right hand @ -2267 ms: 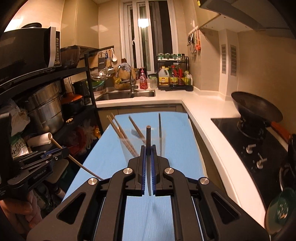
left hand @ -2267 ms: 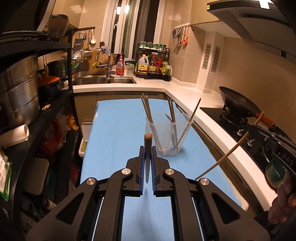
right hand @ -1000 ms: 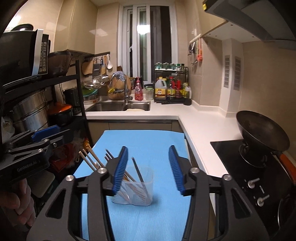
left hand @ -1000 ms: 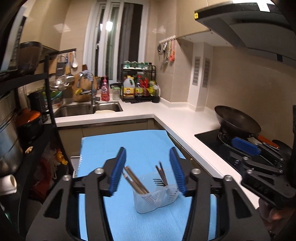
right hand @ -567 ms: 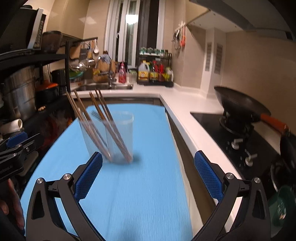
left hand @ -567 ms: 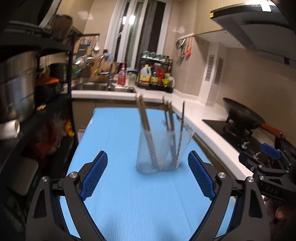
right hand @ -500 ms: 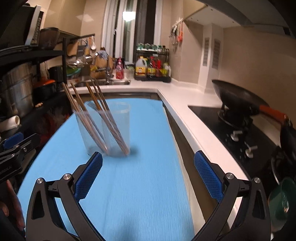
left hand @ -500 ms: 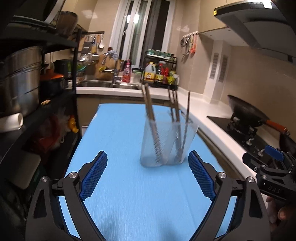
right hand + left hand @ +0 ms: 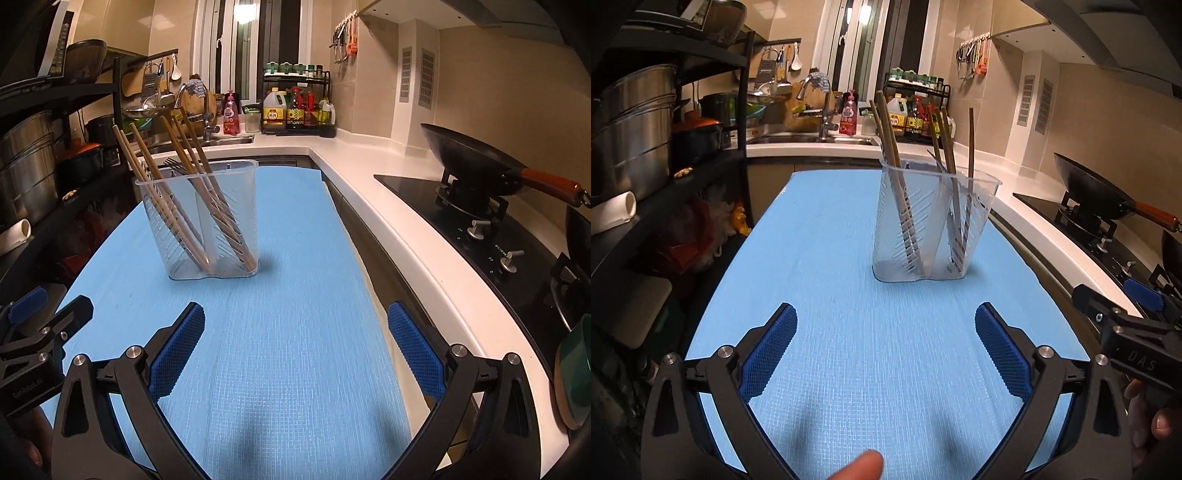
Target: Organize utensils
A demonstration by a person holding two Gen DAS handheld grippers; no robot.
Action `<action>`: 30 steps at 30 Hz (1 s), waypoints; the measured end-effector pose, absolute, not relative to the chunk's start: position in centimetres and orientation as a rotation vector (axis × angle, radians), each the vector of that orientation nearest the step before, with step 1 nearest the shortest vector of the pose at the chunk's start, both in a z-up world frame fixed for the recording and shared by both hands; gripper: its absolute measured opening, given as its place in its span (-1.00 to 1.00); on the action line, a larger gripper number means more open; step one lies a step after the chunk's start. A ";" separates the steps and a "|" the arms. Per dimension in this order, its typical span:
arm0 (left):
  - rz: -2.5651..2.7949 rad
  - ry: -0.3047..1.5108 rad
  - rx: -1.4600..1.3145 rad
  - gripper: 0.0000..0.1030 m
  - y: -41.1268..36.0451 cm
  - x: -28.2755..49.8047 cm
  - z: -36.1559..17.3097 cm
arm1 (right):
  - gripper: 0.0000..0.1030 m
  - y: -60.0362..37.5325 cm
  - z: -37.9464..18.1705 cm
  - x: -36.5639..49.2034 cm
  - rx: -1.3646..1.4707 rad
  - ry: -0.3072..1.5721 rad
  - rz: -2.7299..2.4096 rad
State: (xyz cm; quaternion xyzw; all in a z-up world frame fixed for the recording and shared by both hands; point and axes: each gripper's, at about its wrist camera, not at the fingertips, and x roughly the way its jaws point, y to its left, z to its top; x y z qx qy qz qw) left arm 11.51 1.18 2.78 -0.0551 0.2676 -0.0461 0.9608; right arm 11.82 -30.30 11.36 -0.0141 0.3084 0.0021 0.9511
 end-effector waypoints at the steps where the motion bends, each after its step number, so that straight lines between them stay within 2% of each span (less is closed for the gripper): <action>1: -0.092 0.543 -0.114 0.83 1.2 11.5 2.8 | 0.90 -30.2 11.4 11.8 -0.034 0.624 0.002; 30: -0.103 0.535 -0.107 0.83 1.2 11.4 3.1 | 0.90 -29.4 11.4 11.4 -0.067 0.606 0.004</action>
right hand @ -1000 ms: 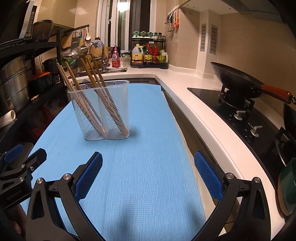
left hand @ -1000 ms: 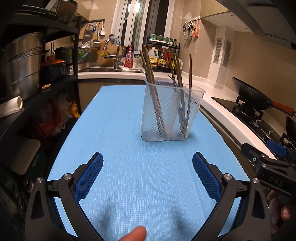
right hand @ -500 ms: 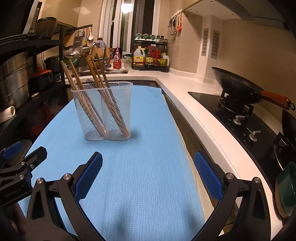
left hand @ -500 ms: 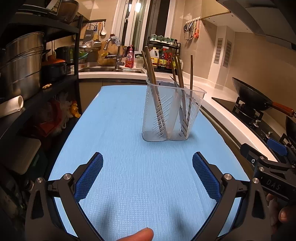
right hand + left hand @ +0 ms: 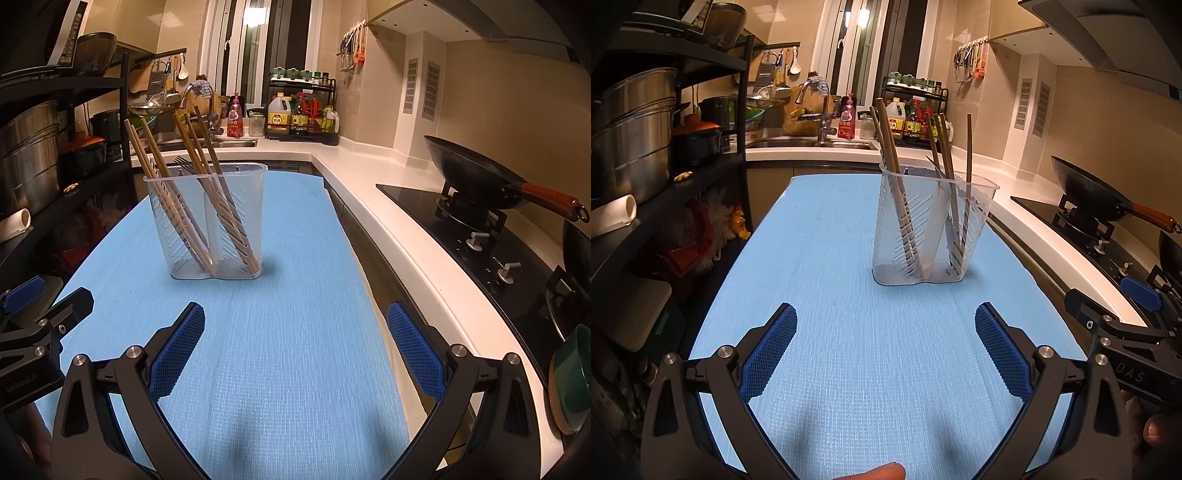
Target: Organize utensils
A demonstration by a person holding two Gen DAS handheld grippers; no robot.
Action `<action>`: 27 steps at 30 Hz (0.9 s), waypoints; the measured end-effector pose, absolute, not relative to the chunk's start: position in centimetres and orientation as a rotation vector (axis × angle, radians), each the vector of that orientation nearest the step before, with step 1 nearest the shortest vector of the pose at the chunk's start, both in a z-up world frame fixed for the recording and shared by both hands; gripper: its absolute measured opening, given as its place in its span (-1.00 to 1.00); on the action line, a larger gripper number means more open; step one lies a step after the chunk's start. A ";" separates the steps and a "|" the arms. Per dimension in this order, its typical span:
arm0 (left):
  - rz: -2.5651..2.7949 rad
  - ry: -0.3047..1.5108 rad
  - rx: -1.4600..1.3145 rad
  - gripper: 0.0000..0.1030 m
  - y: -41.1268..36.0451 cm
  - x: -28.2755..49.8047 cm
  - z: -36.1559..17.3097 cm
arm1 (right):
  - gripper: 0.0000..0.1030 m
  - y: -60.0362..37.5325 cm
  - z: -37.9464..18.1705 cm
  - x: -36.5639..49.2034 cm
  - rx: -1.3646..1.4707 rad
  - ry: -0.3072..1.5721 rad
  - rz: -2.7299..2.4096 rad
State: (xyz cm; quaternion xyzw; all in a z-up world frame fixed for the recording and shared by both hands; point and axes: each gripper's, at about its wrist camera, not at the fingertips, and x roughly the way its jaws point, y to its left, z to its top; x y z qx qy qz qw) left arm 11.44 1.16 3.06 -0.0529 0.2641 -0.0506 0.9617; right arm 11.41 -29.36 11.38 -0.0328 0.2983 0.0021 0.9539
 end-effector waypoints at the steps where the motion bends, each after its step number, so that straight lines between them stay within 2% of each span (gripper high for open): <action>1: -0.103 0.534 -0.106 0.83 1.1 11.4 3.1 | 0.90 -29.4 11.4 11.4 -0.067 0.606 0.004; 27: -0.114 0.525 -0.096 0.83 1.1 11.3 3.2 | 0.90 -29.4 11.3 11.3 -0.068 0.604 0.003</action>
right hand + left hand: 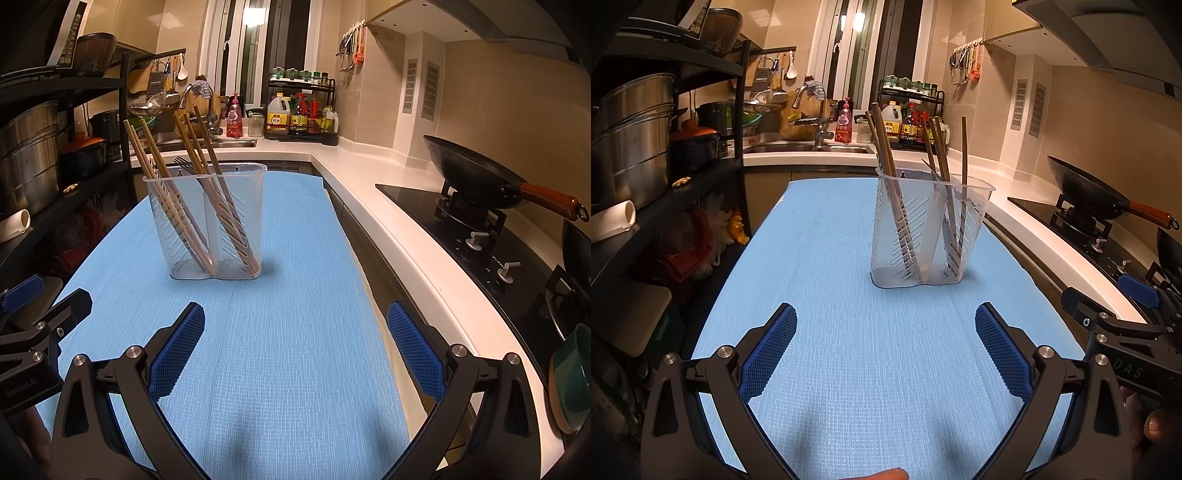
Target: Organize utensils
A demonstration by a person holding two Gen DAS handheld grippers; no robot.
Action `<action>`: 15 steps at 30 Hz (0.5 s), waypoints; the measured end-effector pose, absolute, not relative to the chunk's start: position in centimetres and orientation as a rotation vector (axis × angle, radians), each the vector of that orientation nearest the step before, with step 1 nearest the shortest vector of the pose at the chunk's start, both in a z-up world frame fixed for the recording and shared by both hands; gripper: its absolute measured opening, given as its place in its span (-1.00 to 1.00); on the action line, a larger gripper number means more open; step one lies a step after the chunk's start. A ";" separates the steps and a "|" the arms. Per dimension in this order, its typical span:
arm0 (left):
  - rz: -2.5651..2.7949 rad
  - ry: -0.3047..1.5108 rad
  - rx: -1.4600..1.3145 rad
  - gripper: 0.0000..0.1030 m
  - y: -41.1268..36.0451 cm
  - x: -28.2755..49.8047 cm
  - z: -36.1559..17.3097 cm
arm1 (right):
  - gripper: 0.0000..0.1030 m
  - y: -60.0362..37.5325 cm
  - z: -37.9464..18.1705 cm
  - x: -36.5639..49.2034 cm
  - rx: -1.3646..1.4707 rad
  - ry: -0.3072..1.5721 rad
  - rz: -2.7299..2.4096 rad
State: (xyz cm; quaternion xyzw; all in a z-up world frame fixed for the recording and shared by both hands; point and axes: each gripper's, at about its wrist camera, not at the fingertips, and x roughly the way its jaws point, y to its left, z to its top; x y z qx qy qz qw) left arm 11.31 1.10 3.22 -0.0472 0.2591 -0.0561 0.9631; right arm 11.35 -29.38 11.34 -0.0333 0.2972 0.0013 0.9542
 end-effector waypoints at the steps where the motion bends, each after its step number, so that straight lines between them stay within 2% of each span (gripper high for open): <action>1: -0.114 0.524 -0.094 0.83 1.1 11.3 3.3 | 0.90 -29.3 11.3 11.3 -0.068 0.603 0.003; 15: -0.123 0.514 -0.090 0.83 1.2 11.3 3.6 | 0.90 -29.4 11.3 11.4 -0.066 0.604 0.002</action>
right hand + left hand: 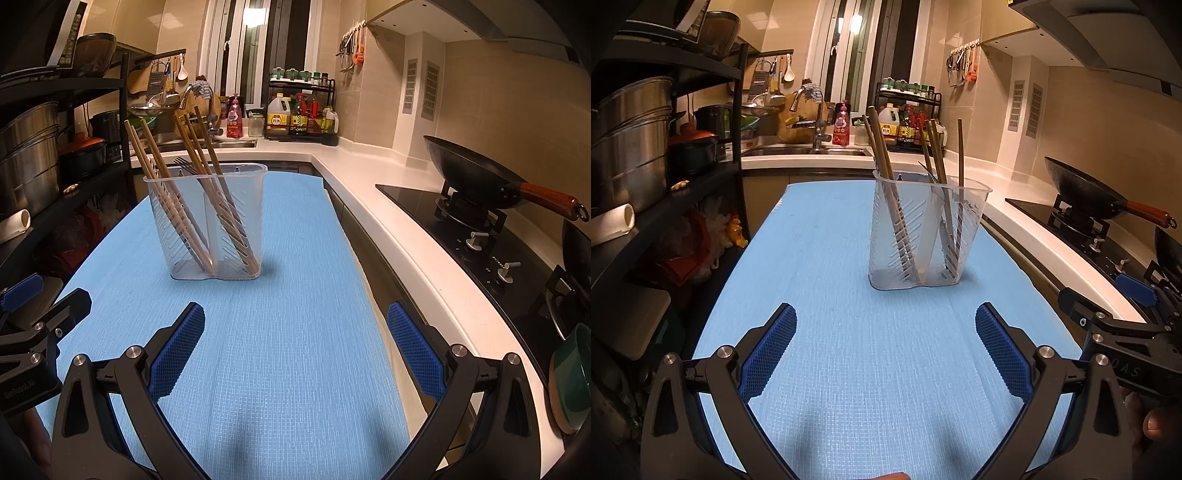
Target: Organize utensils
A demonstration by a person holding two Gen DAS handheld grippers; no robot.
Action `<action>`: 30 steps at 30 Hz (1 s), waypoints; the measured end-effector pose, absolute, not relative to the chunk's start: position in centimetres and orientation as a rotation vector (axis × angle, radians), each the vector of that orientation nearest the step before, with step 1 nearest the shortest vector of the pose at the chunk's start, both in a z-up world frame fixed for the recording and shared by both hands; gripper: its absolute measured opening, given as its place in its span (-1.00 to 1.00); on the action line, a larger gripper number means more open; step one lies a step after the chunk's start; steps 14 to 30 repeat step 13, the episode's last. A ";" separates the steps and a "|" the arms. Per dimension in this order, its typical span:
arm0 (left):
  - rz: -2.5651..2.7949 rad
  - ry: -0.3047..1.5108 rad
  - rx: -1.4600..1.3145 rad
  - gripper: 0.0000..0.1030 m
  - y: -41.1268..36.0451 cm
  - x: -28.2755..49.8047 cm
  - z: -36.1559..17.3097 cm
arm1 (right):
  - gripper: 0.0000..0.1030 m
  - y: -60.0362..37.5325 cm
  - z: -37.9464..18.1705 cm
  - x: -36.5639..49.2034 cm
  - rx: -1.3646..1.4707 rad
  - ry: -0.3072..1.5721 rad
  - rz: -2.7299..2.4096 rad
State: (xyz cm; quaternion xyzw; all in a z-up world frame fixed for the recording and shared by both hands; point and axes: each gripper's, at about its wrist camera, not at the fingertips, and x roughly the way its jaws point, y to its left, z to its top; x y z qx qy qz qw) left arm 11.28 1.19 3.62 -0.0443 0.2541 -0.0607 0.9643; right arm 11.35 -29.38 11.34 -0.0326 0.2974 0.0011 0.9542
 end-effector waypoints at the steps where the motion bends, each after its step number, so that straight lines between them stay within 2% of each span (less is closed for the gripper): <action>1: -0.123 0.510 -0.088 0.83 1.2 11.2 3.7 | 0.90 -29.4 11.3 11.4 -0.066 0.604 0.002; 30: -0.124 0.508 -0.082 0.84 1.1 11.2 3.7 | 0.90 -29.4 11.4 11.3 -0.065 0.607 0.002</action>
